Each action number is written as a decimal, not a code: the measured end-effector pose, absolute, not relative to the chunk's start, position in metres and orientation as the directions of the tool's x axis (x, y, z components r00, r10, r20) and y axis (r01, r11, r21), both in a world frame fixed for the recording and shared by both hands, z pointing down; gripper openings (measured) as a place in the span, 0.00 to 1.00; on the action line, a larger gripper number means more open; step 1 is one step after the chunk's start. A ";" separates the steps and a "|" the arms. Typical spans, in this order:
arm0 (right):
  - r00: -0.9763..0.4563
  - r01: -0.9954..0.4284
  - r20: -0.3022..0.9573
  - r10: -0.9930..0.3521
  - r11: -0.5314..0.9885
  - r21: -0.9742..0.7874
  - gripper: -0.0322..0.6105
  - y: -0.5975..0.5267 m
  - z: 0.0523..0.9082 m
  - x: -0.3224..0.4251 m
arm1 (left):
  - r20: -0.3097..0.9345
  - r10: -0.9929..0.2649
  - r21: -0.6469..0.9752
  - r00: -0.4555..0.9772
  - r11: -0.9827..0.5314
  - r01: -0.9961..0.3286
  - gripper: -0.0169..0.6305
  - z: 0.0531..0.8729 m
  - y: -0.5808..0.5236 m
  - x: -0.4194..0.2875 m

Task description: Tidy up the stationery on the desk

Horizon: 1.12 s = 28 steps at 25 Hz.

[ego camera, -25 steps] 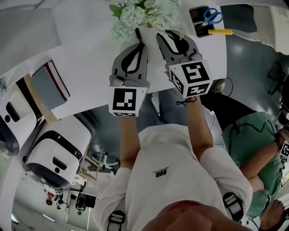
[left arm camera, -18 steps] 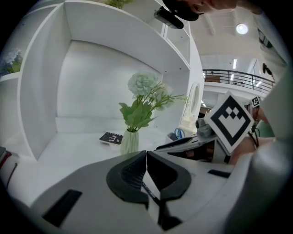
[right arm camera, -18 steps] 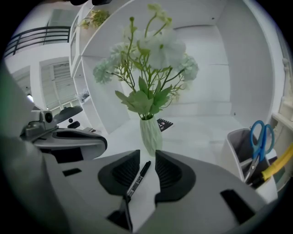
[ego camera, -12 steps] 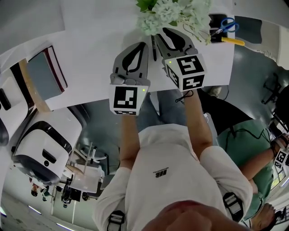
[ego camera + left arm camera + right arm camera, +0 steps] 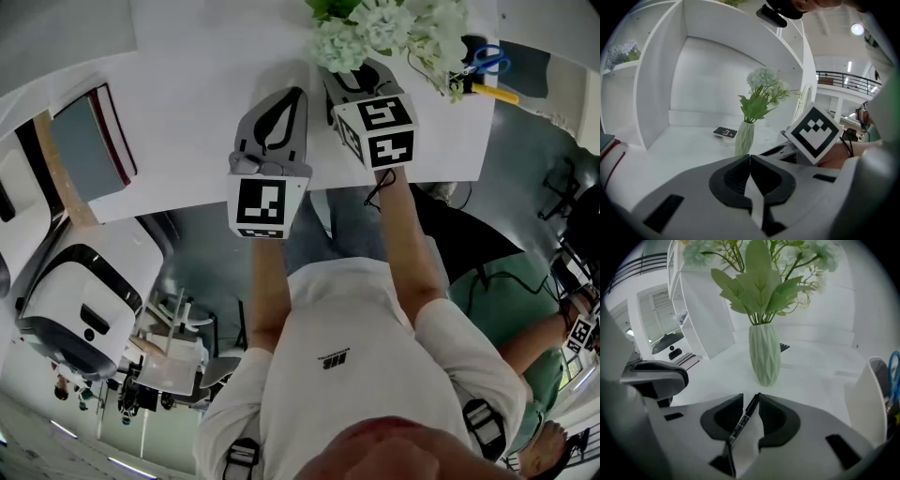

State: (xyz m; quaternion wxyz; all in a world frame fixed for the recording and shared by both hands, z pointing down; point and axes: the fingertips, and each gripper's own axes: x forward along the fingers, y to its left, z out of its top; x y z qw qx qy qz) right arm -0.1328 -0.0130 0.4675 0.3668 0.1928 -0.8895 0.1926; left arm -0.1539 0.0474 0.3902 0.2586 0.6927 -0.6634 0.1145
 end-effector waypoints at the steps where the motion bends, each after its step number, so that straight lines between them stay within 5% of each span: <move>1: -0.650 -0.486 0.734 -0.198 0.851 -0.200 0.19 -0.013 0.471 -0.133 | 0.503 -0.859 0.207 0.092 0.017 -0.978 0.03 0.391 0.048 -0.155; 28: -0.662 -0.485 0.719 -0.213 0.853 -0.193 0.12 -0.010 0.461 -0.132 | 0.506 -0.857 0.197 0.094 0.010 -0.980 0.03 0.388 0.046 -0.155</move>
